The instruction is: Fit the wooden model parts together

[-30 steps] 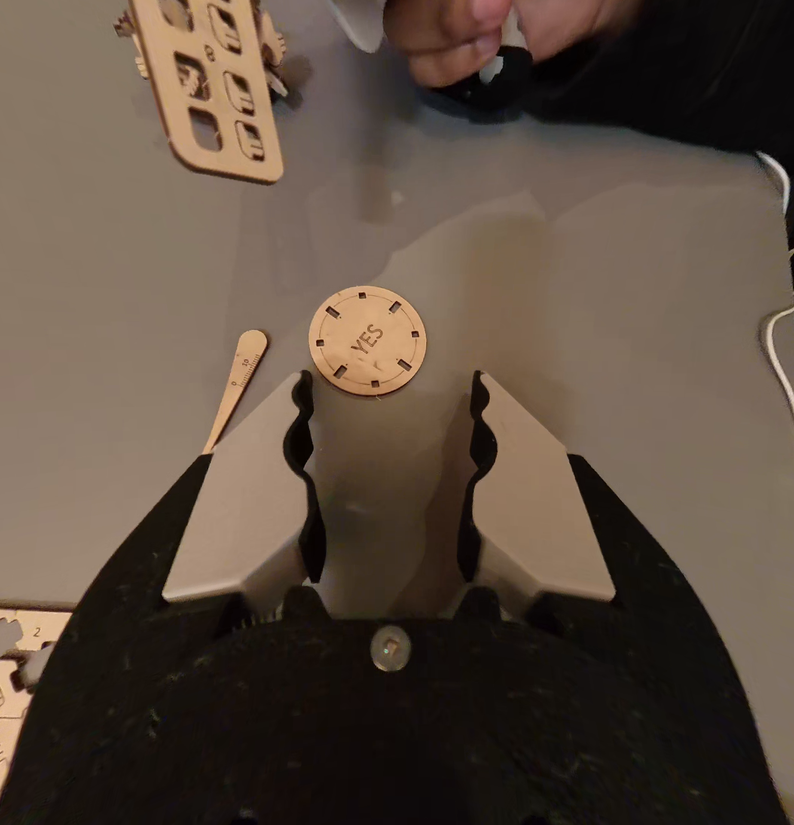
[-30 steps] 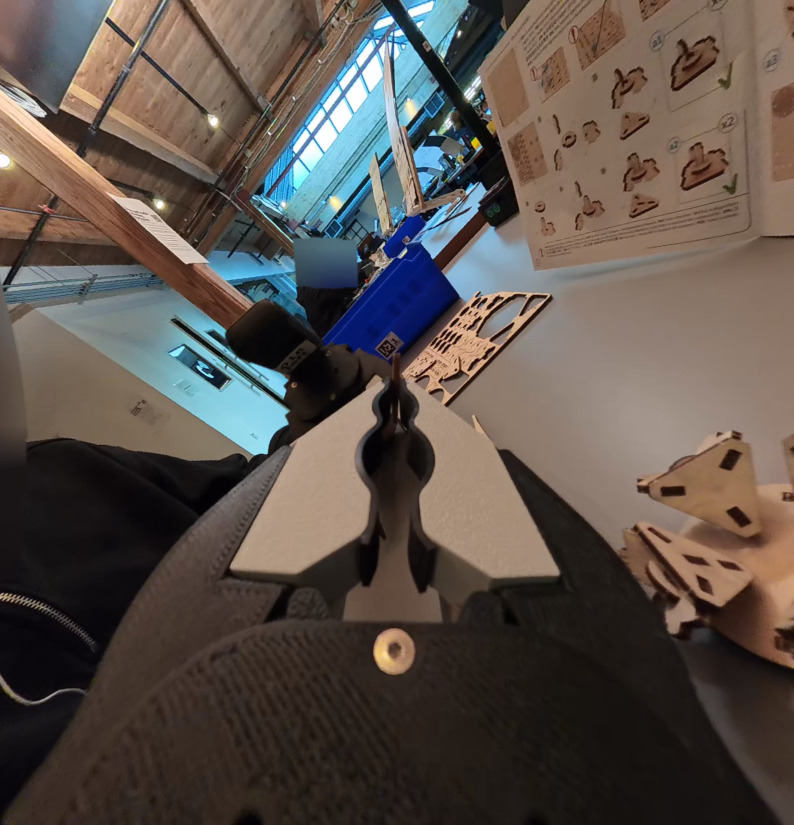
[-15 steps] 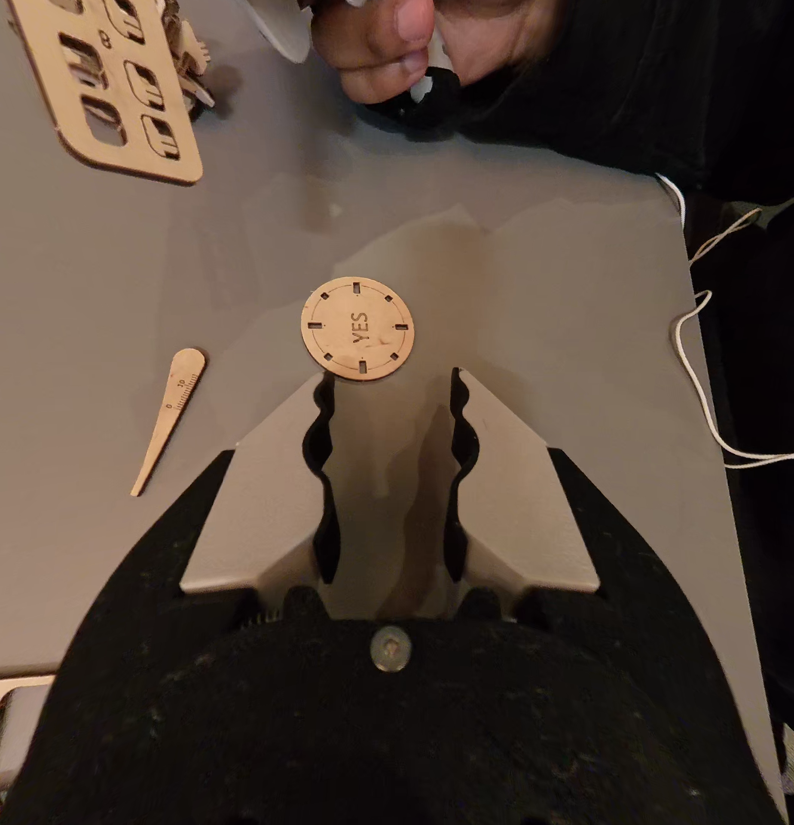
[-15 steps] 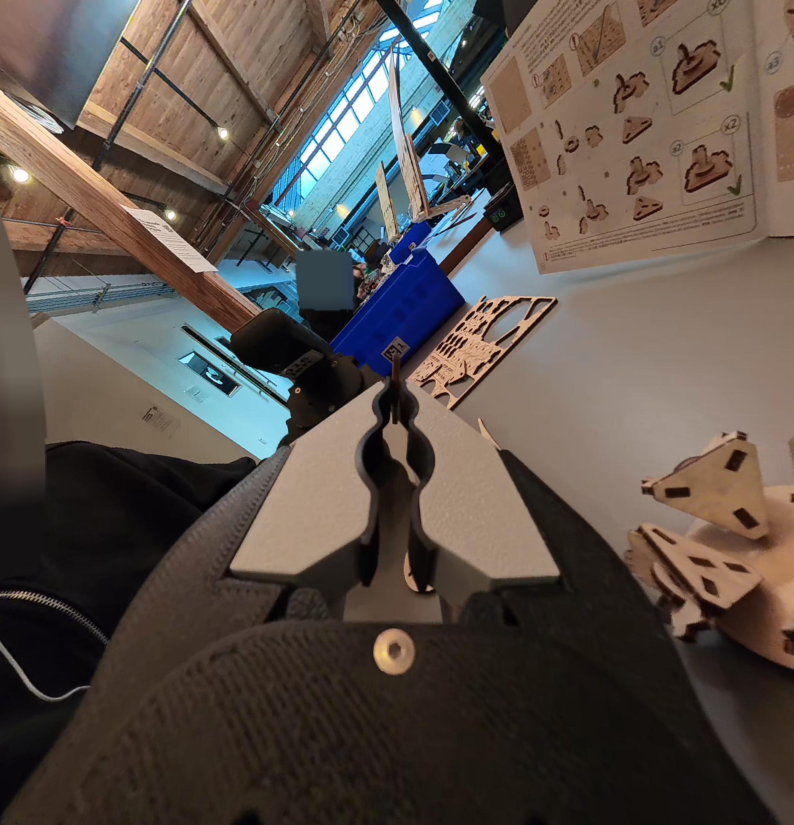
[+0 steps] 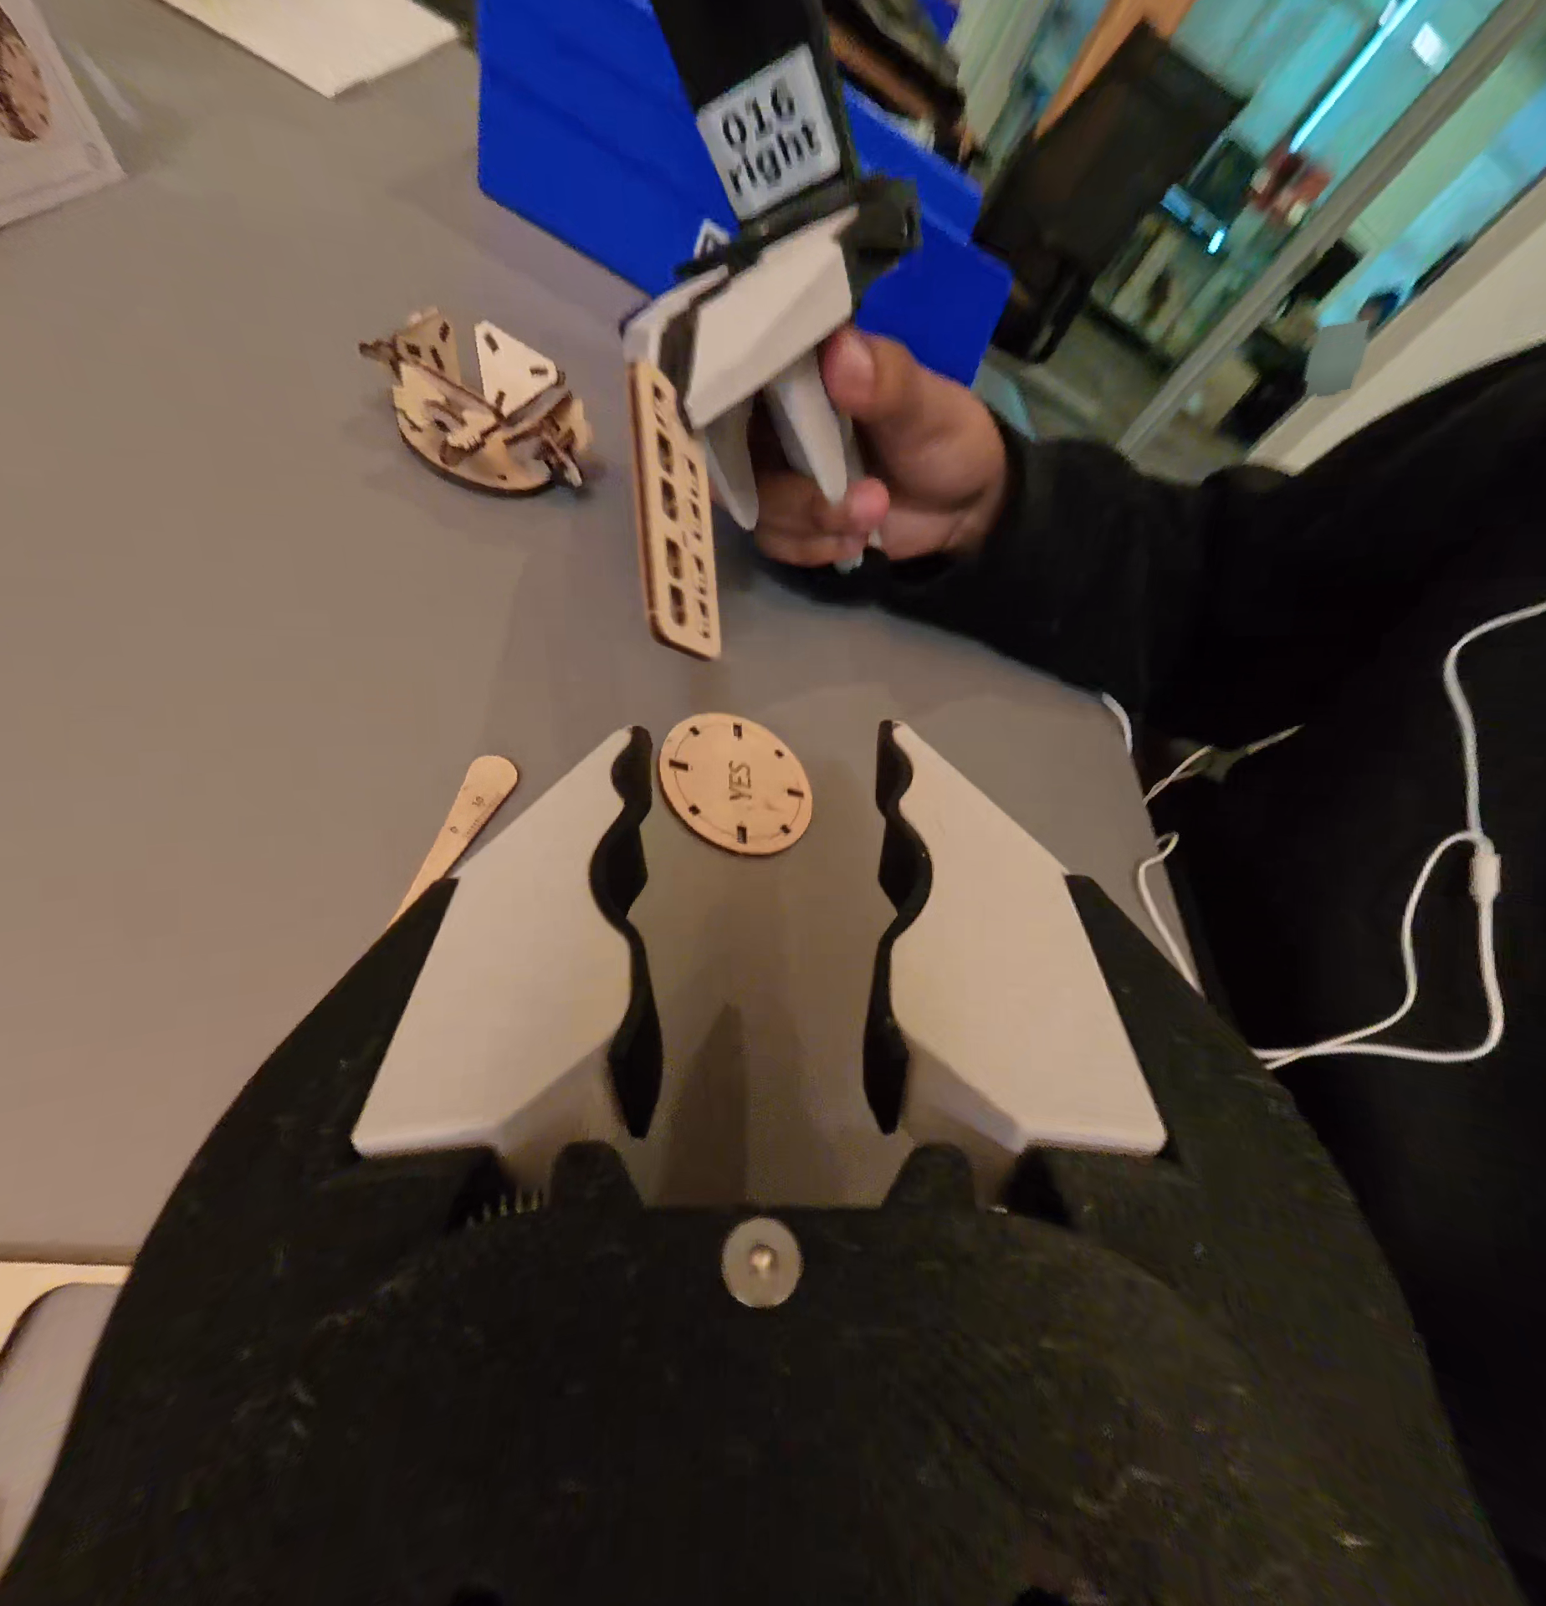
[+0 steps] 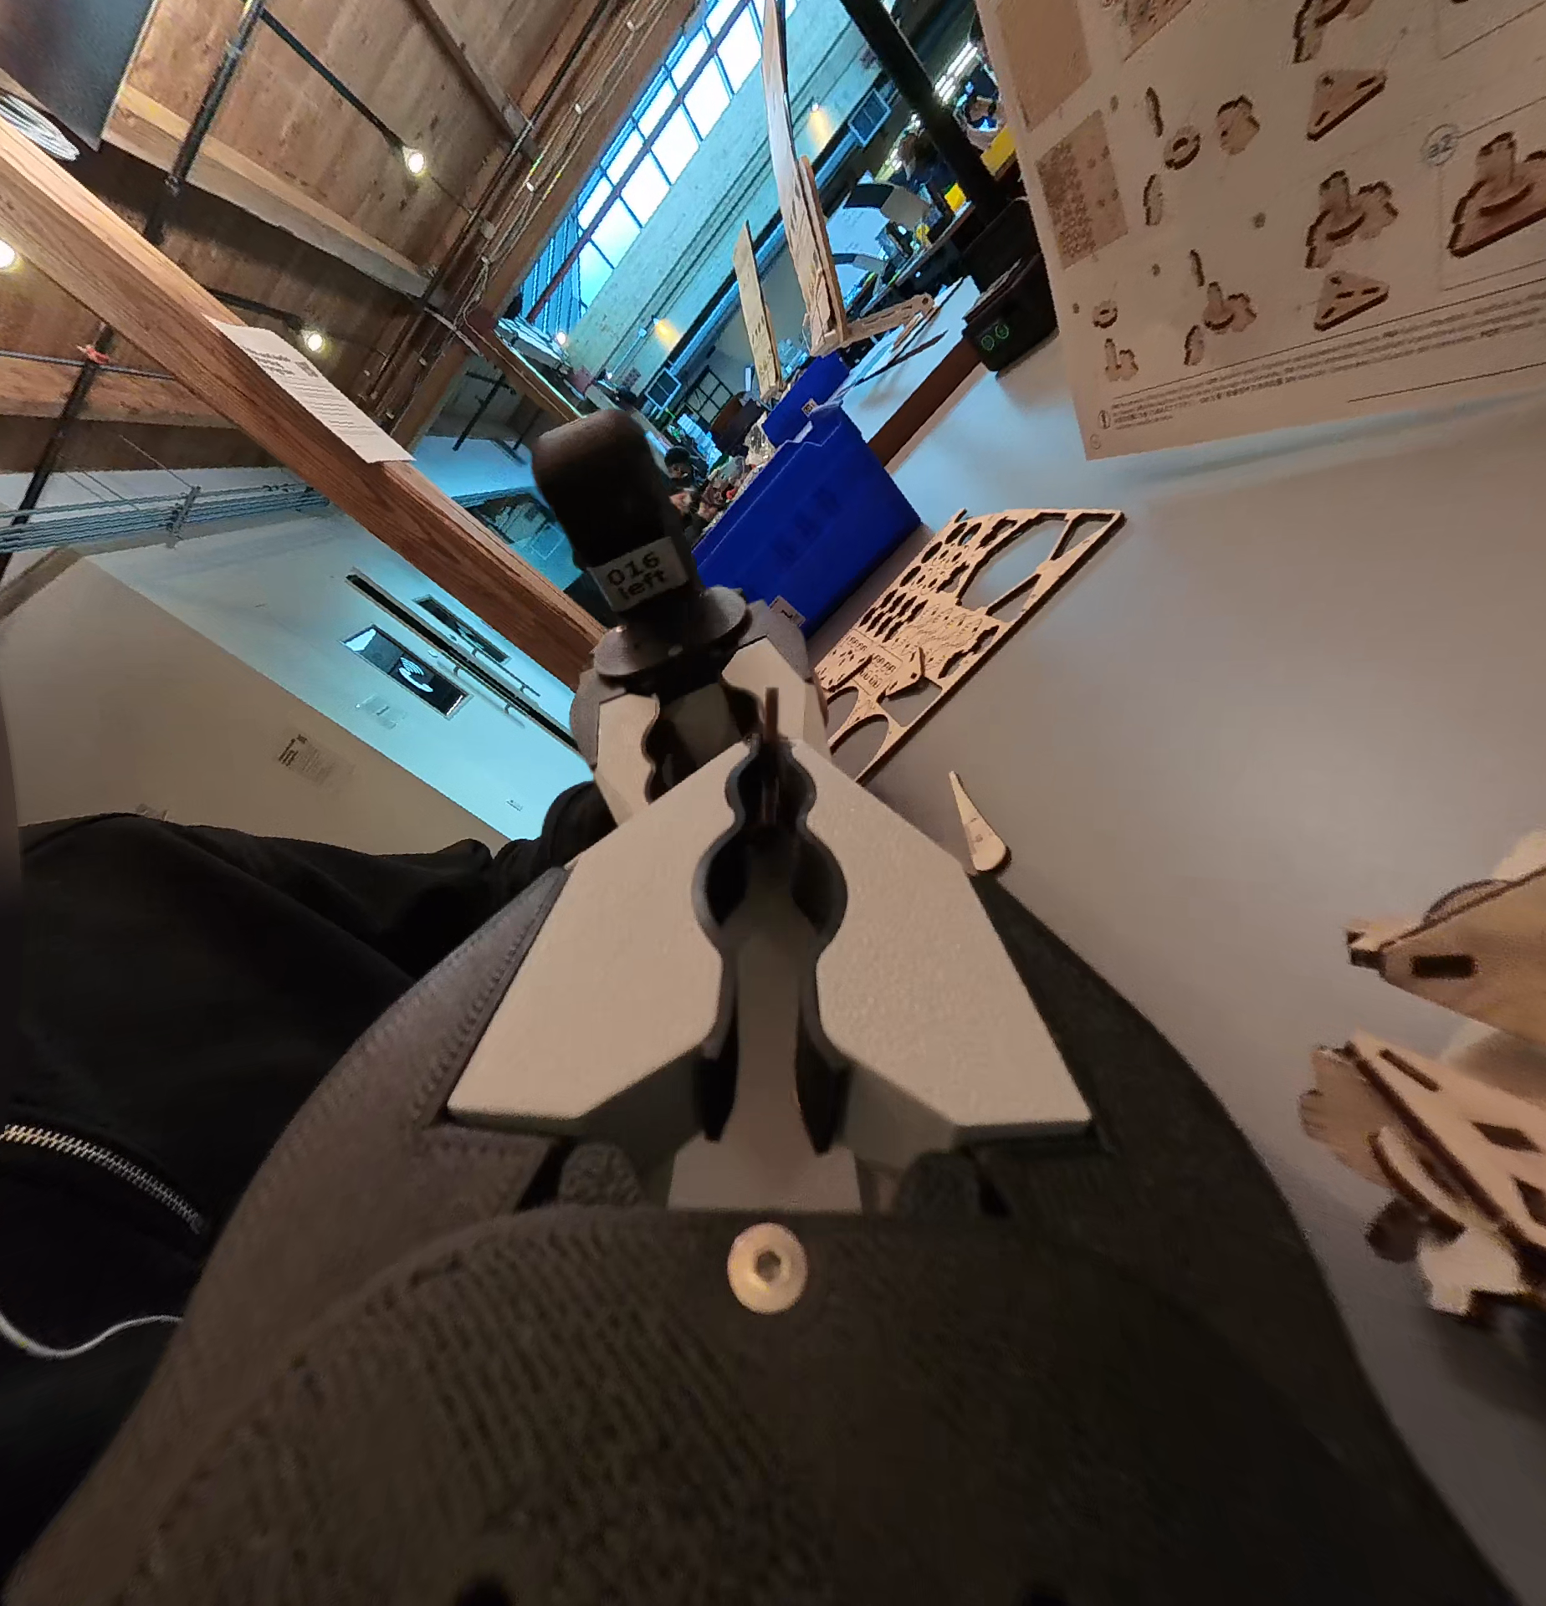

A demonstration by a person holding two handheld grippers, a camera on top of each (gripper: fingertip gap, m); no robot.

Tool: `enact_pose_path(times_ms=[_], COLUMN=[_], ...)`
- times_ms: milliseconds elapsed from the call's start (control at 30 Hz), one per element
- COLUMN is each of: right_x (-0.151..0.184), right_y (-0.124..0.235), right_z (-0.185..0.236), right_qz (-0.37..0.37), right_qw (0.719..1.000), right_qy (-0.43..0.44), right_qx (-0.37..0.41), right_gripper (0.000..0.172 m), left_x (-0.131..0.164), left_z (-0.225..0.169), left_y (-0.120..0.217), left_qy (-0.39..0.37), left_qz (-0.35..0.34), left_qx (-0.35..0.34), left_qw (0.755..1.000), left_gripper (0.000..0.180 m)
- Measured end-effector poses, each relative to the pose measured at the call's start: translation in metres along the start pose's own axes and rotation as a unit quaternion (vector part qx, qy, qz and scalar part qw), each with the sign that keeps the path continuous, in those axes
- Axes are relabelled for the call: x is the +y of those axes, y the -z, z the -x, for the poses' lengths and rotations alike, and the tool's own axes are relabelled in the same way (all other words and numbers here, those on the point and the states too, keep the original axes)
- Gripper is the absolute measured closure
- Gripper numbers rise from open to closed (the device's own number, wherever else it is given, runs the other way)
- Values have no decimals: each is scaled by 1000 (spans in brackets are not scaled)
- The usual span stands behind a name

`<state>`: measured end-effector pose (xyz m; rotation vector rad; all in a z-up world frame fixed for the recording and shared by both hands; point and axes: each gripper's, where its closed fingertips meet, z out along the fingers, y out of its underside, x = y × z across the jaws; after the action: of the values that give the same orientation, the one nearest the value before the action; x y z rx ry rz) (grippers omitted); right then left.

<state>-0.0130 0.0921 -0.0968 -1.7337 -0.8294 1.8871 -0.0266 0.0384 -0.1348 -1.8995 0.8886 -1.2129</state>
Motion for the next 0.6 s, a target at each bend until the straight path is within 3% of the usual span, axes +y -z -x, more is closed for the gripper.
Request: enact_pose_path(times_ms=[300, 433, 600], right_x=[16, 19, 23], right_y=[-9, -12, -14], right_z=[-5, -1, 0], right_qz=[50, 55, 59], right_qw=[997, 997, 997], right_qy=[52, 47, 42], right_qx=[37, 24, 18], right_gripper=[172, 172, 172], left_x=[-28, -25, -24], left_z=[2, 13, 14], left_y=[17, 17, 16], left_qy=[44, 46, 43], left_qz=[-107, -103, -99], left_qx=[31, -4, -6], left_qw=[993, 994, 994], left_gripper=[135, 154, 156])
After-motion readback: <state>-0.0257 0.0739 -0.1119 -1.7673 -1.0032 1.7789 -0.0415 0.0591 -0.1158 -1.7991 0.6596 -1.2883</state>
